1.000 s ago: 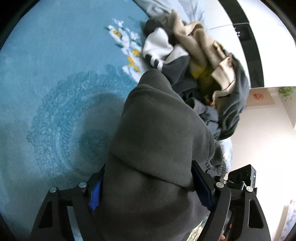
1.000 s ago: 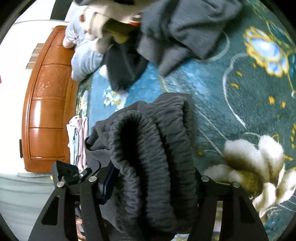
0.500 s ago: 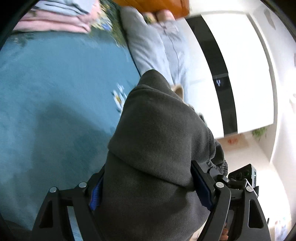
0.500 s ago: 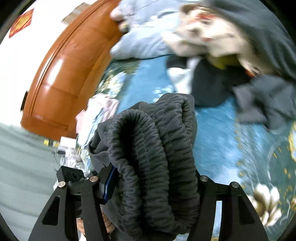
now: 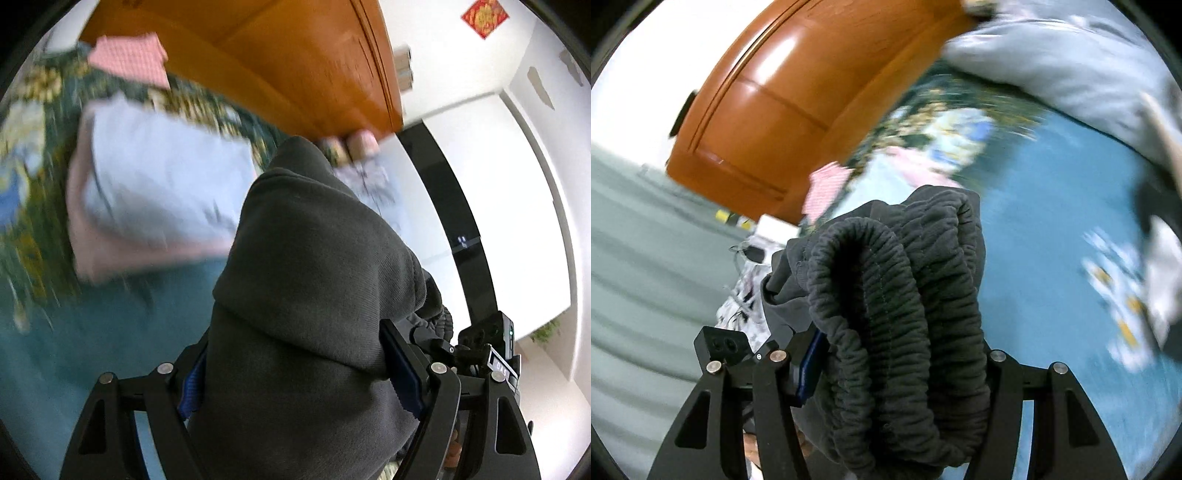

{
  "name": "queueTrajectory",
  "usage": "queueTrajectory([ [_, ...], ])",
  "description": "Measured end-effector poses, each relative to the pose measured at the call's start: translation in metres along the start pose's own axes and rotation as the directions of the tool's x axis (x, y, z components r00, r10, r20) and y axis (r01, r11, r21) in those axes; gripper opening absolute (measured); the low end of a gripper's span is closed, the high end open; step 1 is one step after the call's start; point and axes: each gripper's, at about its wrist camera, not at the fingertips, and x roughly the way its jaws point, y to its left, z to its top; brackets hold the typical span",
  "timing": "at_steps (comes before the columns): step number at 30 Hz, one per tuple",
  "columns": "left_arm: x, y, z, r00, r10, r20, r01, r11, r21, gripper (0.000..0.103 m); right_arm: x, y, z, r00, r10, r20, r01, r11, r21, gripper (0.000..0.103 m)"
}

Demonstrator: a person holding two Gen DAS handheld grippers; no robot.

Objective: Fold clothes
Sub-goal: 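Carry the folded sweatpants with both grippers to the pink and blue stack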

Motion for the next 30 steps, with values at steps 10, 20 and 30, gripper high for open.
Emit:
queueTrajectory([
  [10,0.010,0.057,0.102,0.984,0.076,0.158,-0.054,0.989,-0.141,0.083,0.136,0.104,0.142,0.984,-0.020,-0.177,-0.036,0.950,-0.309,0.062],
  [20,0.061,0.125,0.110,0.974,0.205,0.101,-0.174,0.952,-0.251,0.083,0.260,0.083,0.180,0.938,-0.101,-0.331,-0.027,0.932,-0.362,0.063],
  [30,0.040,0.121,0.113,0.975,0.191,0.116,-0.150,0.945,-0.292,0.087,0.263,0.076,0.183,0.933,-0.058,-0.354,-0.068,0.940,-0.333,0.069],
])
